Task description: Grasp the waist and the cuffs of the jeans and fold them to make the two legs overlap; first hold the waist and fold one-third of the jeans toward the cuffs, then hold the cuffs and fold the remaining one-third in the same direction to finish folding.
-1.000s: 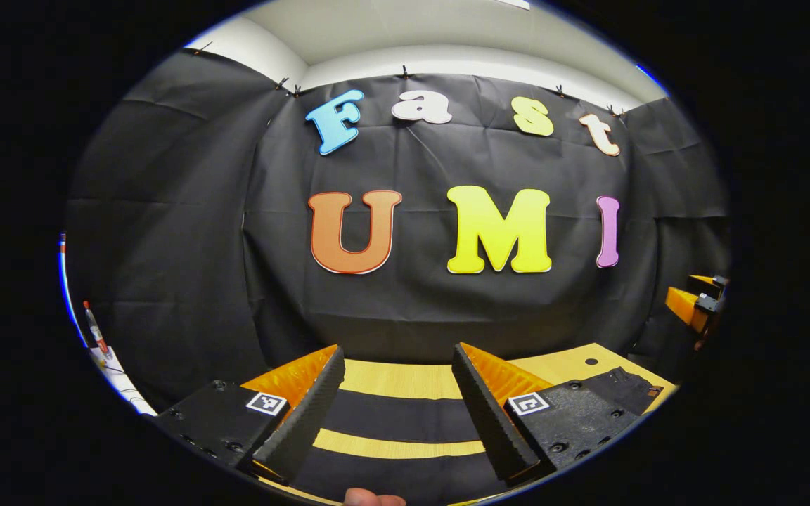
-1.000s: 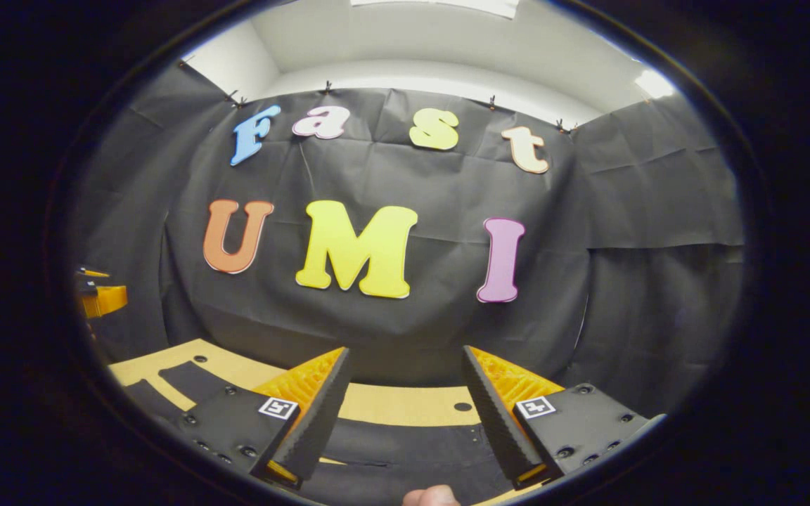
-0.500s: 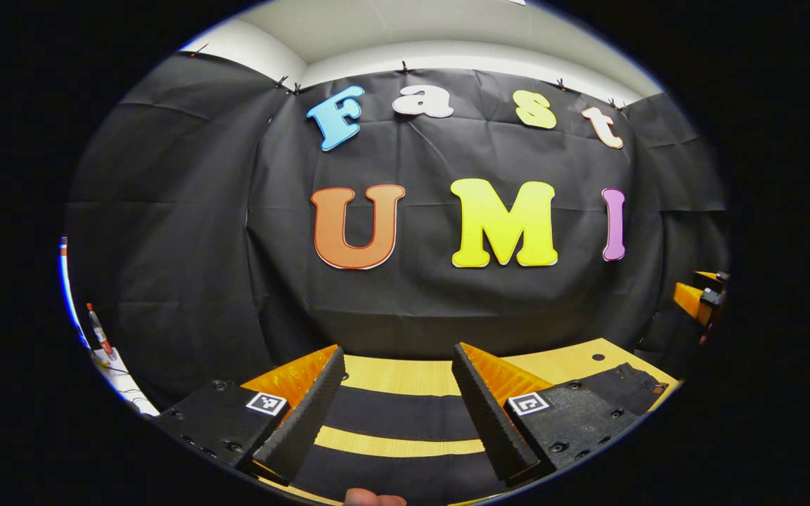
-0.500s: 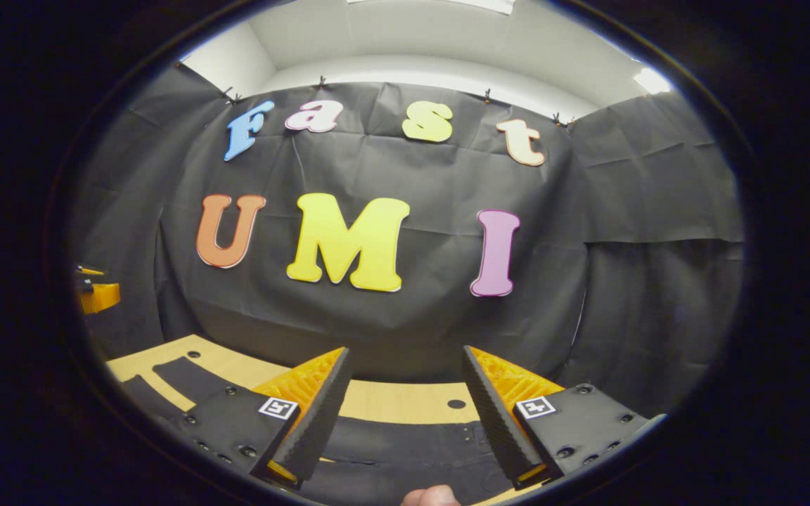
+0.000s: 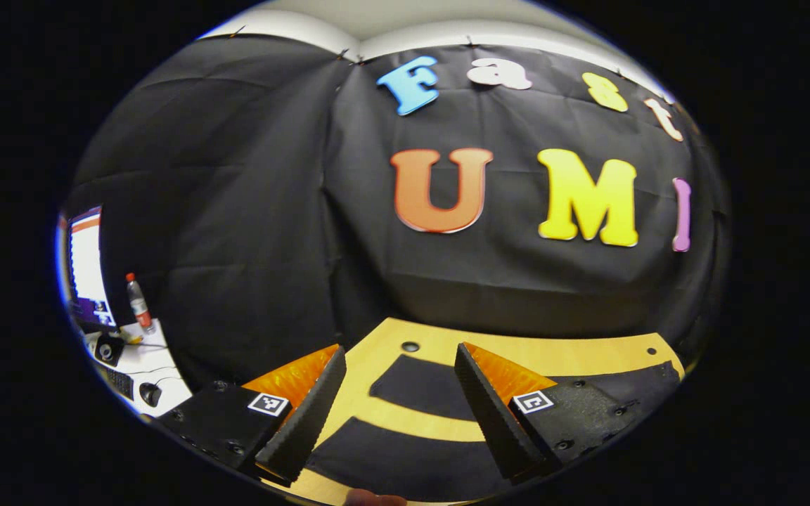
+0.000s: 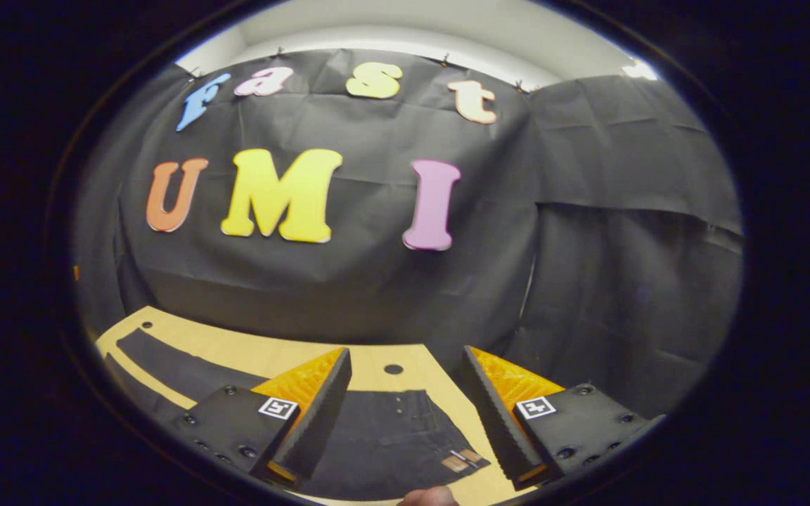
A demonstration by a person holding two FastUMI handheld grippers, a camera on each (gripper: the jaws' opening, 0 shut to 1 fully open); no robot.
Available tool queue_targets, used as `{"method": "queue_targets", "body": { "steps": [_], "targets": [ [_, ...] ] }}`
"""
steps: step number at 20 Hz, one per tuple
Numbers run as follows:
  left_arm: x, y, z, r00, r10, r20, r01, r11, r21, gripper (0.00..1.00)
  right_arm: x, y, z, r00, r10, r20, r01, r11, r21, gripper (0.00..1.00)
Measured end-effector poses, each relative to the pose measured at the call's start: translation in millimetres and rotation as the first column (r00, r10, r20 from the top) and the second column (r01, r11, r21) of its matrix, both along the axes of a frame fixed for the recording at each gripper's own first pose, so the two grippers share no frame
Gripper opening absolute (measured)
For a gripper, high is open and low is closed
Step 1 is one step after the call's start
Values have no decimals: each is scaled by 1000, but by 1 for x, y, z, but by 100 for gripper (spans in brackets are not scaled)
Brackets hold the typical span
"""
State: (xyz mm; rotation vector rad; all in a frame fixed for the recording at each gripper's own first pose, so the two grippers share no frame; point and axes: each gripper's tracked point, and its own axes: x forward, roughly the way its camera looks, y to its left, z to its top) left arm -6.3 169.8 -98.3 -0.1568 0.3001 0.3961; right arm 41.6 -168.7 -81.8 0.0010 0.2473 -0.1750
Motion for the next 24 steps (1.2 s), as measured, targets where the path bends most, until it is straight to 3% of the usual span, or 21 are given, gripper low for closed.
{"method": "queue_targets", "body": {
  "steps": [2,4,6,8,10,11,13,14,15,20,21,22,24],
  "targets": [
    [-25,27,-38,994,72,-82,-79,994,-80,100,-8,-26,-39,992,-20,-123,34,994,109,96],
    [-47,35,-75,981,105,-165,-135,974,-181,98,-21,-40,-85,962,0,-273,73,964,255,96],
    [-67,25,-108,963,116,-244,-195,924,-328,99,-31,-42,-130,925,17,-380,162,885,436,96],
    [-80,8,-140,942,133,-309,-283,810,-514,99,-30,-45,-172,886,15,-464,293,757,584,98],
    [-94,-17,-166,907,136,-398,-388,635,-668,99,-31,-49,-218,844,7,-536,402,654,641,98],
    [-99,-25,-172,888,154,-434,-441,557,-704,99,-29,-53,-231,831,-4,-556,443,609,658,98],
    [-100,-36,-171,864,196,-464,-502,418,-757,99,-27,-66,-247,812,-38,-582,506,544,670,98],
    [-99,-40,-168,853,211,-477,-521,372,-768,100,-25,-72,-252,804,-48,-592,524,527,669,93],
    [-96,-41,-164,847,228,-481,-532,345,-773,100,-24,-77,-257,795,-59,-603,541,518,663,92],
    [-90,-25,-187,834,230,-501,-550,289,-783,98,-16,-92,-272,771,-67,-633,583,474,660,93],
    [-85,-24,-187,841,224,-493,-541,292,-789,98,-10,-93,-272,780,-68,-622,577,464,673,93],
    [-81,-22,-187,845,223,-485,-533,302,-790,96,-6,-93,-273,787,-63,-614,569,459,682,100],
    [-68,-23,-187,863,207,-460,-504,313,-805,96,2,-92,-274,798,-48,-601,554,449,701,93]
  ]
}}
